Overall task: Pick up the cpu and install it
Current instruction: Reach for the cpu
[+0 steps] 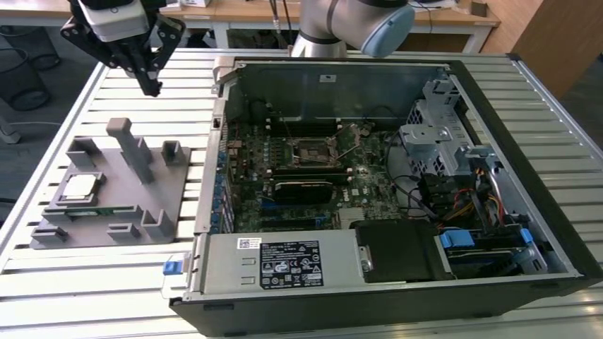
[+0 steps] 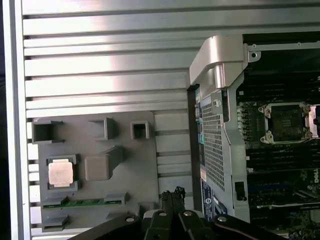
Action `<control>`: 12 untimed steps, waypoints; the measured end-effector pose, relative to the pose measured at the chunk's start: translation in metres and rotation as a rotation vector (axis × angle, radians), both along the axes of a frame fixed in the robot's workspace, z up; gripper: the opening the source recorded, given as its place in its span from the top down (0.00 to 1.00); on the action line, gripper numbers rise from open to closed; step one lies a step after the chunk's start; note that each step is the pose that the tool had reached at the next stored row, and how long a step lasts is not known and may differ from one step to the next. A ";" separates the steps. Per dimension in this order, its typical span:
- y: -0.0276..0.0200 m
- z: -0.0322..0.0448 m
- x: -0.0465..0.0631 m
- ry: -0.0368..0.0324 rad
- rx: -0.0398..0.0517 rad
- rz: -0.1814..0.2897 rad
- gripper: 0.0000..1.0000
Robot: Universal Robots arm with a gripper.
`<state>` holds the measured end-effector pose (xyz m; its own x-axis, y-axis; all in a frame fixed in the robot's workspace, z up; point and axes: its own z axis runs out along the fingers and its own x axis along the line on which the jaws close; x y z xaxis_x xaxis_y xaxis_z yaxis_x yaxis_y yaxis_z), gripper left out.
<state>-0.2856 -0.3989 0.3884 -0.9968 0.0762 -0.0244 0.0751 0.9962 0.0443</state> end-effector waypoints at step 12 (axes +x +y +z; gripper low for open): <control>0.0000 -0.0006 -0.014 0.0000 0.0000 0.000 0.89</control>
